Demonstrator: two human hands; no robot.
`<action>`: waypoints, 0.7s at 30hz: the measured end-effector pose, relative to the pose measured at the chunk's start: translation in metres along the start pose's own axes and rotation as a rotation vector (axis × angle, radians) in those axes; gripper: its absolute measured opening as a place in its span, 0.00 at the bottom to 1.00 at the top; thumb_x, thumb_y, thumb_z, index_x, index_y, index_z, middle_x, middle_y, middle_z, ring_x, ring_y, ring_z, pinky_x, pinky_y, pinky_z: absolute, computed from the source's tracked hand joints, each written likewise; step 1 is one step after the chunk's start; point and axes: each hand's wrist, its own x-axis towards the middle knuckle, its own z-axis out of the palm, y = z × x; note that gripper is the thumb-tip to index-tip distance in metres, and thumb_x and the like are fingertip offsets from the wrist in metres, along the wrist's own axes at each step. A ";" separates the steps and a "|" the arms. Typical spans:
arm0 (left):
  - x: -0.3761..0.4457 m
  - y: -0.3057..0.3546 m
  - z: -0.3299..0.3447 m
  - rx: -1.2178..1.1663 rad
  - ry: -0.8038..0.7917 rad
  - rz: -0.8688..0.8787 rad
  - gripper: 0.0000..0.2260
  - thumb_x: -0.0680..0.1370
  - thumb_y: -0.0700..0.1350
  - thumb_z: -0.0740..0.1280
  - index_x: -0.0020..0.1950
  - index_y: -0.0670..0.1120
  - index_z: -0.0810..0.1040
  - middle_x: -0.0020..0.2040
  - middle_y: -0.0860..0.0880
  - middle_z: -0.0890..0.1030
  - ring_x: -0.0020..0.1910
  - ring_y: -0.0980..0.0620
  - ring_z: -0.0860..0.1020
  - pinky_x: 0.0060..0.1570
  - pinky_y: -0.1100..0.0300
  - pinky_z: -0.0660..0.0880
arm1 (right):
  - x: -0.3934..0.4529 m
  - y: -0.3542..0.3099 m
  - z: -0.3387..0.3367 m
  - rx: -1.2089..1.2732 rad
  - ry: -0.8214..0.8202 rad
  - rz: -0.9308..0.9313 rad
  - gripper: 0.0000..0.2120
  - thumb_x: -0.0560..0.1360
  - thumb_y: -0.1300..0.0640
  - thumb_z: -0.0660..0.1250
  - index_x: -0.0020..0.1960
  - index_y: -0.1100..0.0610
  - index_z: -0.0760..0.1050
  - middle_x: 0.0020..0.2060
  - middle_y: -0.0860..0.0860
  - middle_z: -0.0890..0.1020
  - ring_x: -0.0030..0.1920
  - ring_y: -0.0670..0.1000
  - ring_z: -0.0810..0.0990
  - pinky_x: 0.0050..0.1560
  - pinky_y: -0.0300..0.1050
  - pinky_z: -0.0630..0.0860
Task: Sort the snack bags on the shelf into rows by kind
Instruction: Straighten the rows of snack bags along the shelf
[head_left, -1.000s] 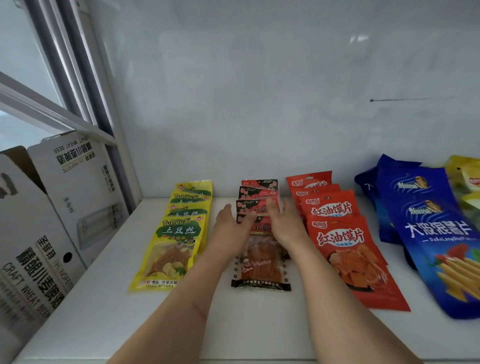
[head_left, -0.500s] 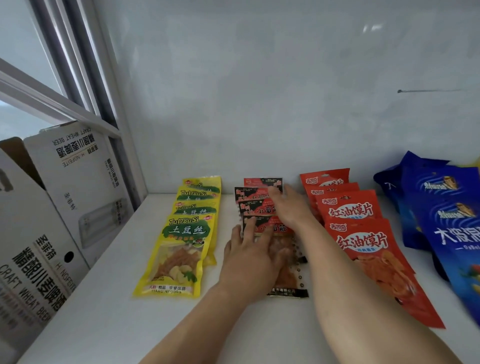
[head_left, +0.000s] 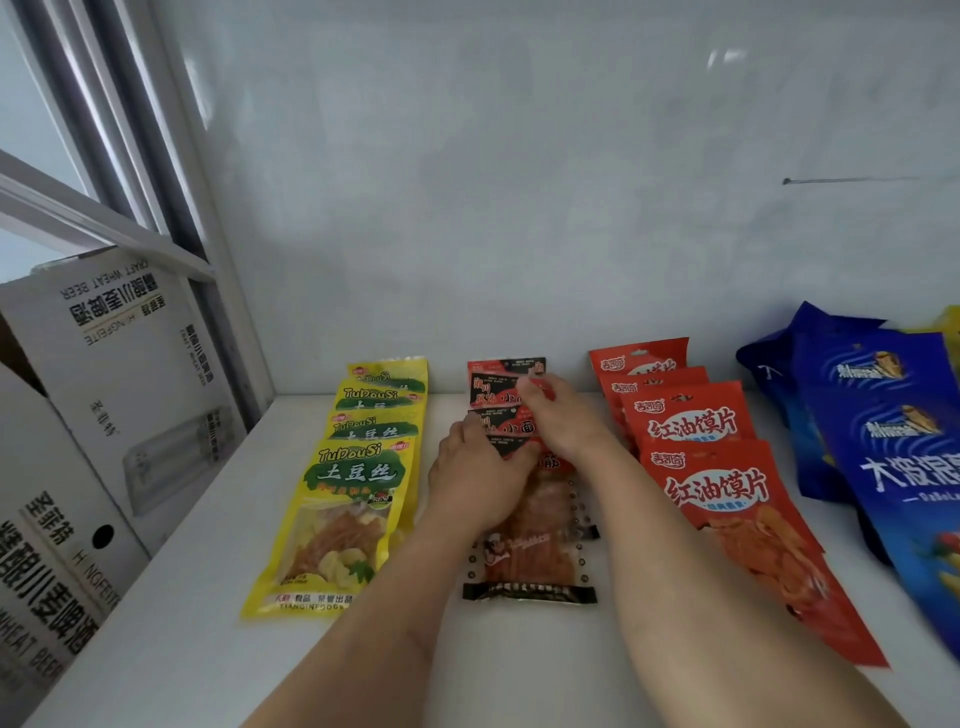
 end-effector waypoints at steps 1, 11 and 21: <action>0.003 -0.002 0.001 0.001 0.013 0.004 0.42 0.68 0.72 0.57 0.75 0.49 0.64 0.69 0.47 0.72 0.69 0.45 0.70 0.66 0.44 0.70 | 0.001 0.002 0.000 0.005 0.003 -0.002 0.21 0.83 0.42 0.56 0.68 0.53 0.72 0.58 0.50 0.79 0.52 0.47 0.75 0.52 0.41 0.68; -0.026 -0.006 0.001 0.270 0.009 0.122 0.35 0.81 0.64 0.53 0.82 0.48 0.47 0.82 0.44 0.47 0.80 0.43 0.49 0.77 0.49 0.50 | 0.008 0.011 0.006 -0.243 -0.005 0.002 0.27 0.80 0.35 0.54 0.75 0.44 0.64 0.69 0.53 0.74 0.66 0.56 0.75 0.66 0.58 0.72; -0.031 -0.012 0.014 0.304 -0.034 0.088 0.32 0.82 0.63 0.51 0.81 0.47 0.53 0.81 0.40 0.50 0.80 0.42 0.52 0.76 0.49 0.53 | 0.006 0.018 0.014 -0.445 0.013 -0.006 0.25 0.82 0.39 0.52 0.76 0.44 0.65 0.72 0.55 0.68 0.71 0.58 0.69 0.70 0.57 0.66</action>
